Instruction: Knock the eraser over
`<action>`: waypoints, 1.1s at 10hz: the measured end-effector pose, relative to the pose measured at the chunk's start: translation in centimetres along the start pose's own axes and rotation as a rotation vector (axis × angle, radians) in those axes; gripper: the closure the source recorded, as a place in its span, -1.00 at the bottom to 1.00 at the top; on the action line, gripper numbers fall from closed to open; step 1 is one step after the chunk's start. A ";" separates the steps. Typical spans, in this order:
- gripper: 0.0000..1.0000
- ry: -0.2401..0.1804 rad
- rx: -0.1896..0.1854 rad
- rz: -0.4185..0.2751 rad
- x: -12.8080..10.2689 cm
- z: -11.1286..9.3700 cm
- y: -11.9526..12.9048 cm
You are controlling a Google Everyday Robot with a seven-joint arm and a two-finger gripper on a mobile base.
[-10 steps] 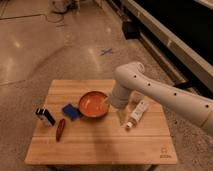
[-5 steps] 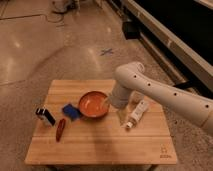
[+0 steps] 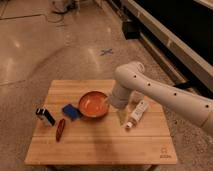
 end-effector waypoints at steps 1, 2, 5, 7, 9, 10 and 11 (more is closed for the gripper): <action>-0.60 0.006 0.005 -0.006 0.0 0.1 -0.6; -0.60 0.013 0.010 -0.014 -0.1 0.2 -1.6; -0.60 0.050 0.009 -0.069 -0.9 0.5 -6.2; -0.60 0.078 -0.012 -0.121 -1.8 1.0 -9.9; -0.60 0.105 -0.038 -0.170 -2.9 2.0 -13.0; -0.60 0.119 -0.054 -0.198 -3.5 2.6 -14.6; -0.60 0.129 -0.068 -0.224 -4.2 3.3 -16.1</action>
